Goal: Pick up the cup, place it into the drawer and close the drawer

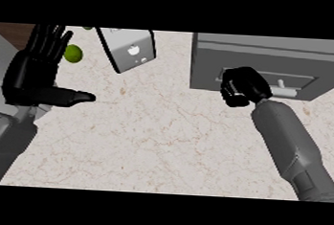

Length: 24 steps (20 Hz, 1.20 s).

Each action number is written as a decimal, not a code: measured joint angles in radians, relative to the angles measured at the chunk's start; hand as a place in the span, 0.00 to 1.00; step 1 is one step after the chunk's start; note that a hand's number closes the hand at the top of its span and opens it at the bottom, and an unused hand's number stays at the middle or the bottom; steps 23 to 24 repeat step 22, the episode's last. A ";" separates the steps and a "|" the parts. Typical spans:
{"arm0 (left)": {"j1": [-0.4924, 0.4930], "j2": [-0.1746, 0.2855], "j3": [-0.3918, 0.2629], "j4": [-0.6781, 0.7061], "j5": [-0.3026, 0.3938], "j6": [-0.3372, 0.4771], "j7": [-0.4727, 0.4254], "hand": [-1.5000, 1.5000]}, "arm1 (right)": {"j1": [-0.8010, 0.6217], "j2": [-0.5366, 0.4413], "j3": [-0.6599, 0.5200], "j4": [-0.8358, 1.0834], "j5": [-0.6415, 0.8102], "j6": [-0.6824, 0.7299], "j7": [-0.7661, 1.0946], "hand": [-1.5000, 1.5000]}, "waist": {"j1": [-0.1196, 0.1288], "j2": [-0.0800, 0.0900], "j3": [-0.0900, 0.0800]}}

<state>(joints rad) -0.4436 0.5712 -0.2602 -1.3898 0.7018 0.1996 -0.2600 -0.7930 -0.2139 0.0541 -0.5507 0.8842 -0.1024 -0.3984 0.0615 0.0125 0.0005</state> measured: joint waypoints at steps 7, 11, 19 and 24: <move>0.019 0.005 0.016 0.006 0.009 -0.061 -0.005 0.00 | -0.078 -0.010 -0.050 0.162 -0.033 0.042 -0.074 1.00 | 0.011 -0.005 -0.004; 0.025 -0.007 0.009 0.003 0.007 -0.078 -0.008 0.00 | -0.091 -0.023 -0.065 0.200 -0.047 0.070 -0.128 1.00 | 0.018 -0.007 -0.006; 0.033 -0.029 0.003 0.010 0.008 -0.106 -0.022 0.00 | -0.093 -0.041 -0.101 0.222 -0.086 0.108 -0.213 1.00 | 0.031 -0.001 -0.007; 0.040 -0.030 0.002 0.008 0.009 -0.113 -0.021 0.00 | -0.091 -0.049 -0.112 0.229 -0.097 0.124 -0.241 1.00 | 0.038 -0.001 -0.005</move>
